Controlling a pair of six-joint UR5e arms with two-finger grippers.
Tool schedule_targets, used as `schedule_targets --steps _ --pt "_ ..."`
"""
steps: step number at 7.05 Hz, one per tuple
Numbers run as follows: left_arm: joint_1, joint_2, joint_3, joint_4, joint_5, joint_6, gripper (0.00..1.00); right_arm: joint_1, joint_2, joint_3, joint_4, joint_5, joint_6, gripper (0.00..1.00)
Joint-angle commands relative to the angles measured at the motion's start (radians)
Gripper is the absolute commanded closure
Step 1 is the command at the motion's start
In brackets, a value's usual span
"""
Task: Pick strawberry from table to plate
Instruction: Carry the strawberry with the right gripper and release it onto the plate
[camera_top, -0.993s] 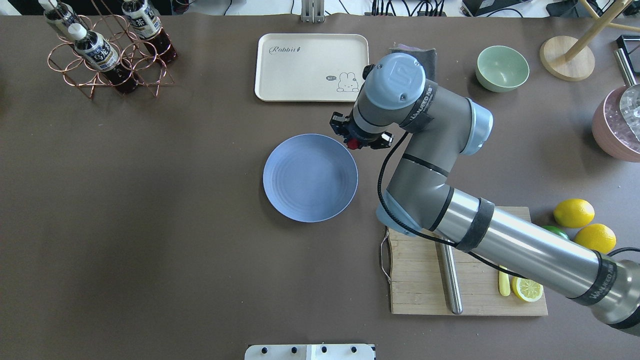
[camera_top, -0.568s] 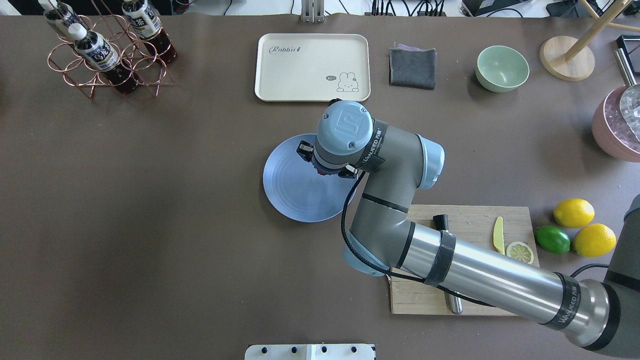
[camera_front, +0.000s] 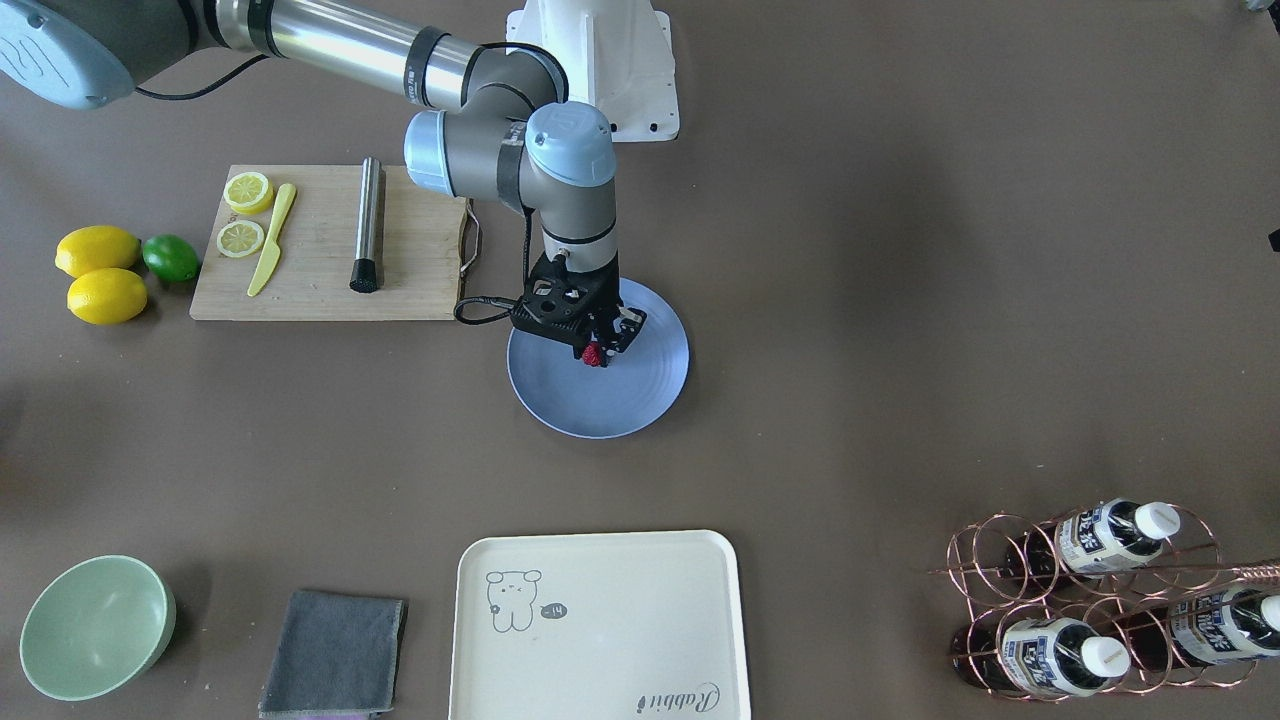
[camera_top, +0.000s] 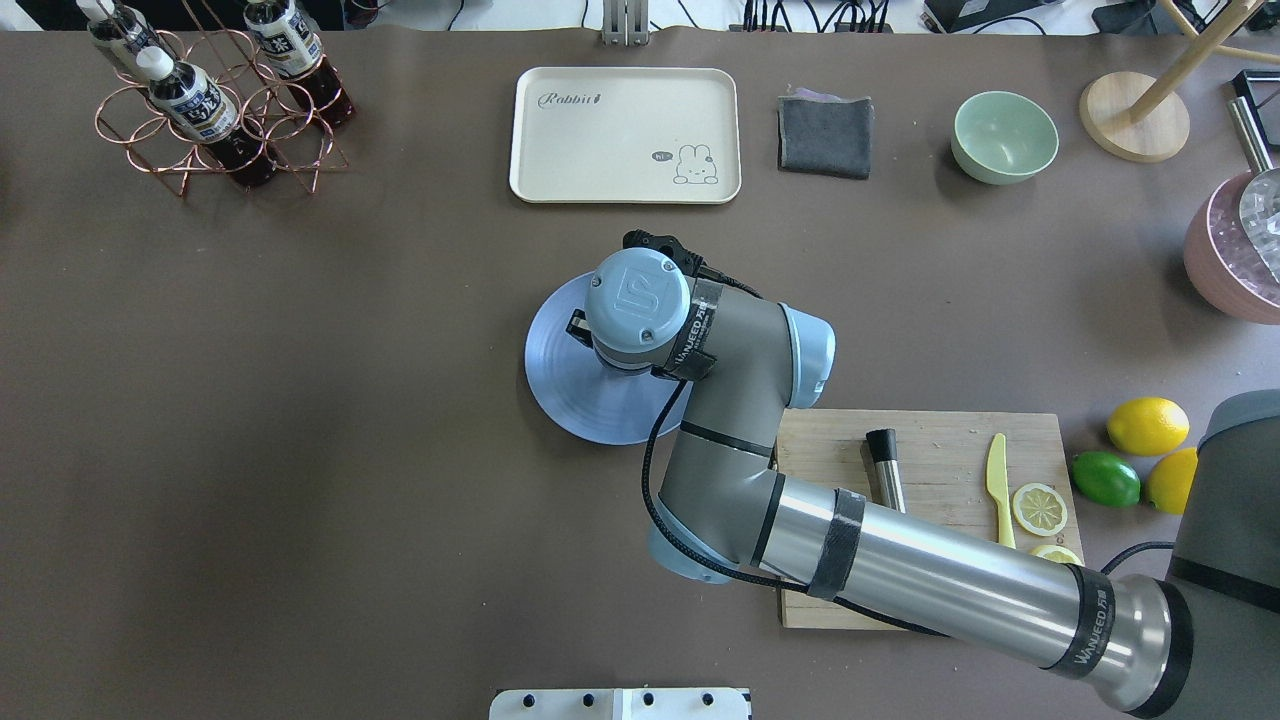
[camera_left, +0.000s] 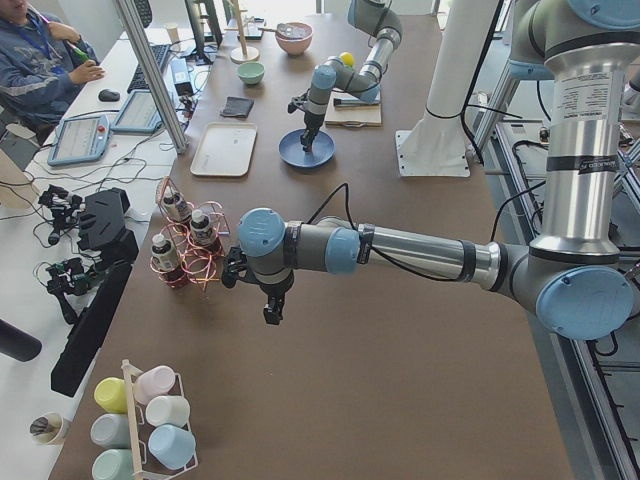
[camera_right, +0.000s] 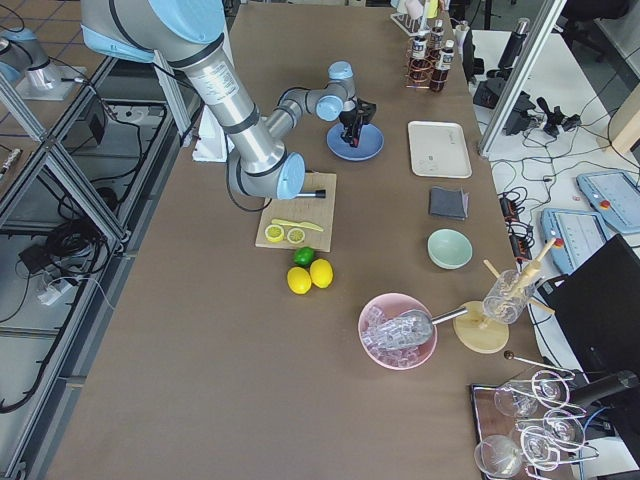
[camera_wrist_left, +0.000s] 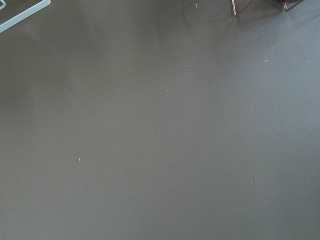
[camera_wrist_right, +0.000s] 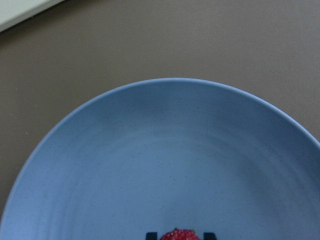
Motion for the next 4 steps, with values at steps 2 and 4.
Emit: schedule_targets --steps 2,4 --pt "0.0 -0.001 0.001 0.0 0.0 0.0 0.02 0.004 0.003 -0.005 -0.008 -0.032 -0.069 0.0" --pt "0.002 -0.001 0.001 0.0 0.0 0.0 0.02 0.054 0.005 0.031 -0.047 0.016 -0.121 0.0"
